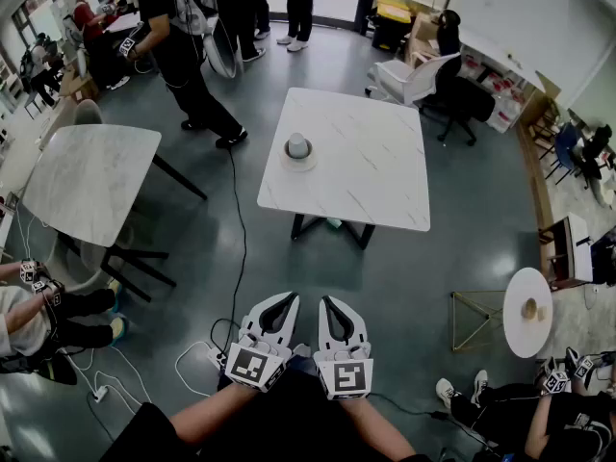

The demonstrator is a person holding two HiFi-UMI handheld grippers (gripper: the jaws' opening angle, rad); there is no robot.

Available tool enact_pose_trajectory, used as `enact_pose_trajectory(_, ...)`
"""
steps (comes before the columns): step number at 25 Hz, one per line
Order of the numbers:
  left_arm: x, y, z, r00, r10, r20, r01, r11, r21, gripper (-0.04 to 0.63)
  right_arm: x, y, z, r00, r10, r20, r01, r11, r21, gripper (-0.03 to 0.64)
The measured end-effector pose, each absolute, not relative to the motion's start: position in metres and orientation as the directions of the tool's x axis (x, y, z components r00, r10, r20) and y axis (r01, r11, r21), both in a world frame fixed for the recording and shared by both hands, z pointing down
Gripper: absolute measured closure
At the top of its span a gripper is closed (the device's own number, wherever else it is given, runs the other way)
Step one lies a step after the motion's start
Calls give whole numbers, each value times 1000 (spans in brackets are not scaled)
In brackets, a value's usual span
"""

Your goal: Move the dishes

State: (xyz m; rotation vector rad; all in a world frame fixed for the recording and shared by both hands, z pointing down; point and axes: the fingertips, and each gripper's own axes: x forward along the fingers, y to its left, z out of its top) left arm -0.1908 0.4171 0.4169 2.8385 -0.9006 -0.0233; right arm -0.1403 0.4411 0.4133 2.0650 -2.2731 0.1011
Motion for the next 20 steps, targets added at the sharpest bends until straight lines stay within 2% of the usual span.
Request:
enact_pose_trajectory(3,-187,421,420,813,-582,31,-579,-800,154,578,-127,448,419,-89,-988,126,-996,86,-28,601)
enact_pose_trajectory(7,-188,415,427,808,-586,52,-587,-795,155,578,-123,454,430,-100,-990,104,-992,91,-86,601)
enact_pose_trajectory(20,-152,331,445,851,-522,60,-525,-837,153,578,-89,386,446,-54,-990,133,-996,44,-77,601)
